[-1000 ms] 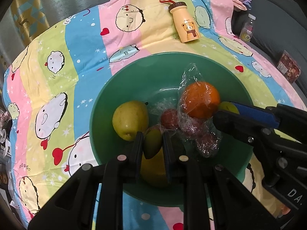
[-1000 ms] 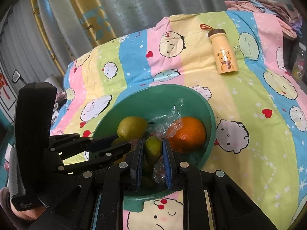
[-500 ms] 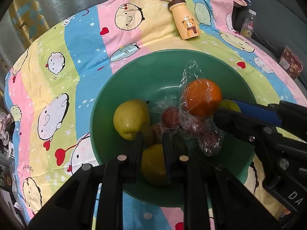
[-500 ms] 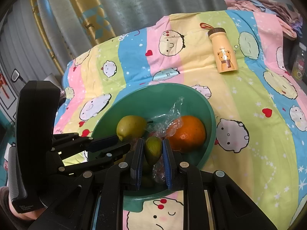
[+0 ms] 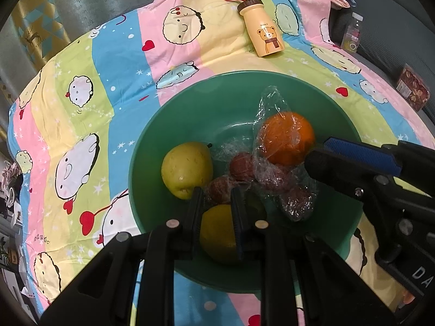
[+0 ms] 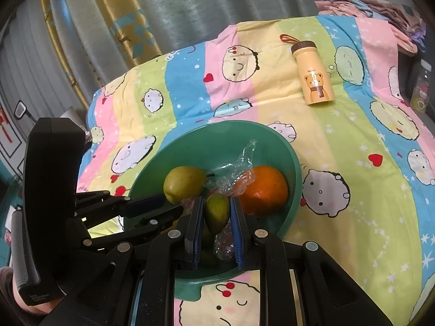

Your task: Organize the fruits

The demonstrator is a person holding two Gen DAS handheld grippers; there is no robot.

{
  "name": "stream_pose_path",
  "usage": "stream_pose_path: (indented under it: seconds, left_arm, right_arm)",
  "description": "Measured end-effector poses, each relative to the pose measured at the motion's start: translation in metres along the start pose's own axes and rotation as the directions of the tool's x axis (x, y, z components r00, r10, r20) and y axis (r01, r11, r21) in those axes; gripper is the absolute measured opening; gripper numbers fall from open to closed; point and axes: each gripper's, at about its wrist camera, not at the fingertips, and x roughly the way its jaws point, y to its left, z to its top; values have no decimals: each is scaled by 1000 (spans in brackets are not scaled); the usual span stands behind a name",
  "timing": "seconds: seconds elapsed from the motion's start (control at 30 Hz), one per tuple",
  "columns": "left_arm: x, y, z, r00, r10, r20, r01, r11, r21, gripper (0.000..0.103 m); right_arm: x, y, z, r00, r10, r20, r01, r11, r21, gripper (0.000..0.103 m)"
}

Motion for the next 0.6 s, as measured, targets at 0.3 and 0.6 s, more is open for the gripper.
stream_pose_path:
  seconds: [0.3, 0.6]
  left_arm:
    - [-7, 4, -2, 1000, 3, 14, -3, 1000, -12, 25]
    - [-41, 10, -1, 995, 37, 97, -33, 999, -41, 64]
  right_arm:
    - [-5, 0, 0, 1000, -8, 9, 8, 1000, 11, 30]
    - [-33, 12, 6, 993, -103, 56, 106, 993, -50, 79]
